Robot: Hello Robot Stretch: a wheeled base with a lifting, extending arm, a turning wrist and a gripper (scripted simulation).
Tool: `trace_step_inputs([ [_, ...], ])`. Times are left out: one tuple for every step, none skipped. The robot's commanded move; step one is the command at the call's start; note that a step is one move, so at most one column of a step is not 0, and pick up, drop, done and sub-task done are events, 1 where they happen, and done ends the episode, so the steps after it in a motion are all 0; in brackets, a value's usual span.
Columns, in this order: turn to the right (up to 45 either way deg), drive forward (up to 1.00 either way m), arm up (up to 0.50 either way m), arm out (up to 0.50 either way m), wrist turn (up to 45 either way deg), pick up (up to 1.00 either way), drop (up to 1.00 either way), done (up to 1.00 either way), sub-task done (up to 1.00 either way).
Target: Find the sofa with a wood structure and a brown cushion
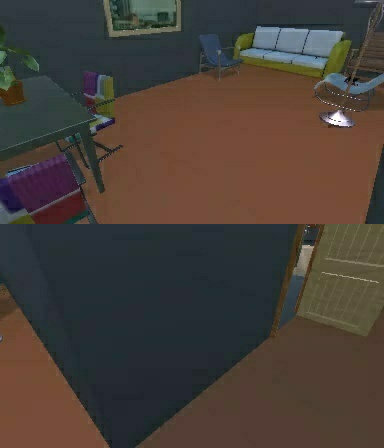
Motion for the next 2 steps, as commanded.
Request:
trace_step_inputs([
  [15.0, 0.00, 0.00, 0.00, 0.0, 0.00, 0.00, 0.00, 0.00],
  [0.0, 0.60, 0.00, 0.00, 0.0, 0.00, 0.00, 0.00, 0.00],
])
